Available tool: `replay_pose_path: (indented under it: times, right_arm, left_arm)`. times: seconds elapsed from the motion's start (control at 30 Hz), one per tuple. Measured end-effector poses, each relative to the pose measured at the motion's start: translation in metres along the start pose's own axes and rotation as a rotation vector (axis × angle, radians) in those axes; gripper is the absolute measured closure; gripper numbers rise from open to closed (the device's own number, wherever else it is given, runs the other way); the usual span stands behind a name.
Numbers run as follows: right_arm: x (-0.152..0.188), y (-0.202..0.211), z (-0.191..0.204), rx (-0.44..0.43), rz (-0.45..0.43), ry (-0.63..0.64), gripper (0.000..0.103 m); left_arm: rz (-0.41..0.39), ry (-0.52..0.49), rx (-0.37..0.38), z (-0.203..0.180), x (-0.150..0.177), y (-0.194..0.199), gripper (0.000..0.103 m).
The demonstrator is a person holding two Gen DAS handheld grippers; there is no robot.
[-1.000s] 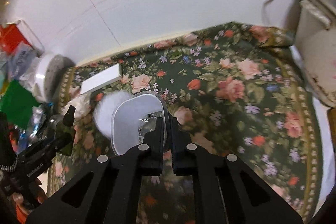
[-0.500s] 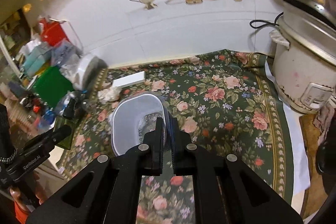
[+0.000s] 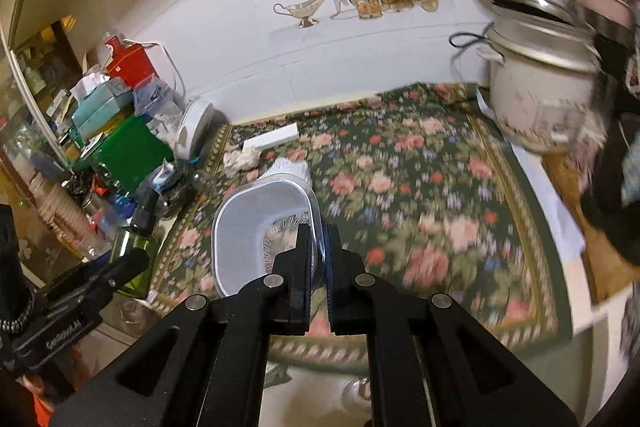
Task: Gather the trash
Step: 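Carry the green bottle and blue-white cup down over the floor bin with both tools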
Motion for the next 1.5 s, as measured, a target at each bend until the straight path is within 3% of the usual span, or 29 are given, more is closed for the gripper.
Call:
replay_pose_path:
  times: [0.27, 0.63, 1.03, 1.33, 1.5]
  right_arm:
    - [0.082, 0.028, 0.030, 0.025, 0.055, -0.055, 0.097]
    - [0.163, 0.025, 0.026, 0.090, 0.198, -0.108, 0.097]
    - [0.258, -0.062, -0.043, 0.125, 0.414, -0.156, 0.097]
    - [0.344, -0.161, -0.104, 0.150, 0.548, -0.129, 0.097]
    - [0.389, -0.221, -0.121, 0.107, 0.612, -0.111, 0.097]
  left_arm:
    - [0.083, -0.009, 0.043, 0.003, 0.073, 0.040, 0.062]
    - [0.242, -0.022, 0.091, 0.002, 0.154, 0.027, 0.062]
    - [0.435, 0.042, 0.035, 0.015, 0.264, -0.073, 0.062]
    - [0.497, 0.125, -0.024, 0.038, 0.353, -0.176, 0.062]
    - [0.518, 0.141, -0.057, 0.050, 0.404, -0.229, 0.062]
Point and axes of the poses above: each gripper's, at about its wrist camera, not at the fingertips, and y roughly against the way its jaws point, z to its left, x to its underside, the point moved 8 cm from there along -y, roughly the way its jaws point, and after that the axes turned 1 degree about z, right-handed, at the moved point
